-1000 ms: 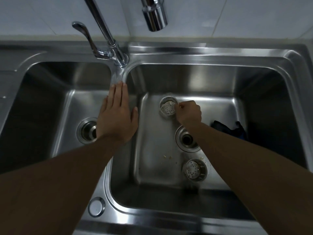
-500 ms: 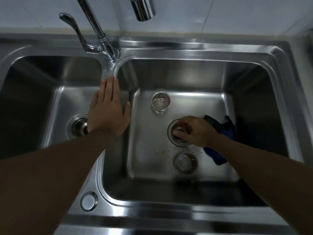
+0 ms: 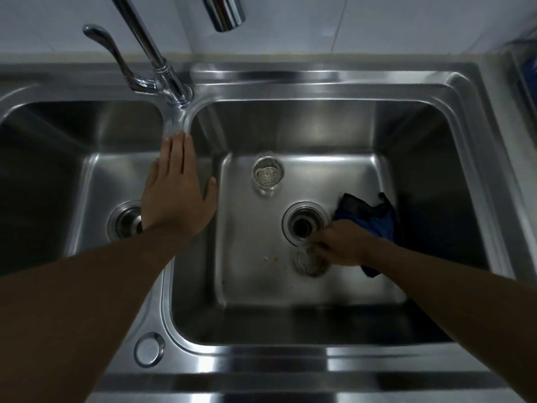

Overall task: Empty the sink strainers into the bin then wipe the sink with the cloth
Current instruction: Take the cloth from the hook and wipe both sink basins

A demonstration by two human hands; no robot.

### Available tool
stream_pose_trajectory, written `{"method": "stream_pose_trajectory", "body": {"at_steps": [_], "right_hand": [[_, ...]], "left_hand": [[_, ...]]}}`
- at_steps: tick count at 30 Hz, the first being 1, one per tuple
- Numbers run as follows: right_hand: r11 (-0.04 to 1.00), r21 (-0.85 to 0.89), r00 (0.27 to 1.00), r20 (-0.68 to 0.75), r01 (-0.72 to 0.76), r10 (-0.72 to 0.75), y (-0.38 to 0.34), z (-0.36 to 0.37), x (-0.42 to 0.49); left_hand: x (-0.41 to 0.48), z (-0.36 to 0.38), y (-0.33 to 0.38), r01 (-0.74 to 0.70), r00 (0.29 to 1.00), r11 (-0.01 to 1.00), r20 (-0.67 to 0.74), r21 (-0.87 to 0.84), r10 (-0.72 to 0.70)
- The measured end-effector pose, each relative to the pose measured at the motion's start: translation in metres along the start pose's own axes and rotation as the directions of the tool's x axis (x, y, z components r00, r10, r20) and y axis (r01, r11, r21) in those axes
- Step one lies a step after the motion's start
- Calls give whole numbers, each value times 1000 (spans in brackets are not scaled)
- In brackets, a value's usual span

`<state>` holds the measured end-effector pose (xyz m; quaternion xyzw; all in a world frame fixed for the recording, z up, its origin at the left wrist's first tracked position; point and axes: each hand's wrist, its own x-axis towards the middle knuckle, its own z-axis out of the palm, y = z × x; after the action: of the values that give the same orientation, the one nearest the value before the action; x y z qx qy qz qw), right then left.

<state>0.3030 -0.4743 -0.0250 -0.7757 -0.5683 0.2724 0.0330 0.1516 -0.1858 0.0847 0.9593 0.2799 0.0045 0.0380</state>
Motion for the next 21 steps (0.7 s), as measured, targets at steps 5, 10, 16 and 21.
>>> {"method": "stream_pose_trajectory", "body": {"at_steps": [5, 10, 16, 21], "right_hand": [[800, 475, 805, -271, -365, 528, 13, -28, 34], [547, 578, 548, -195, -606, 813, 27, -51, 78], [414, 655, 505, -57, -632, 861, 27, -48, 95], [580, 605, 481, -341, -545, 808, 17, -41, 51]], "left_hand": [[0, -2, 0, 3, 1000, 1000, 10, 1, -3], [1, -3, 1, 6, 1000, 1000, 17, 0, -6], [1, -5, 3, 15, 1000, 1000, 25, 2, -15], [2, -5, 3, 12, 1000, 1000, 20, 1, -12]]}}
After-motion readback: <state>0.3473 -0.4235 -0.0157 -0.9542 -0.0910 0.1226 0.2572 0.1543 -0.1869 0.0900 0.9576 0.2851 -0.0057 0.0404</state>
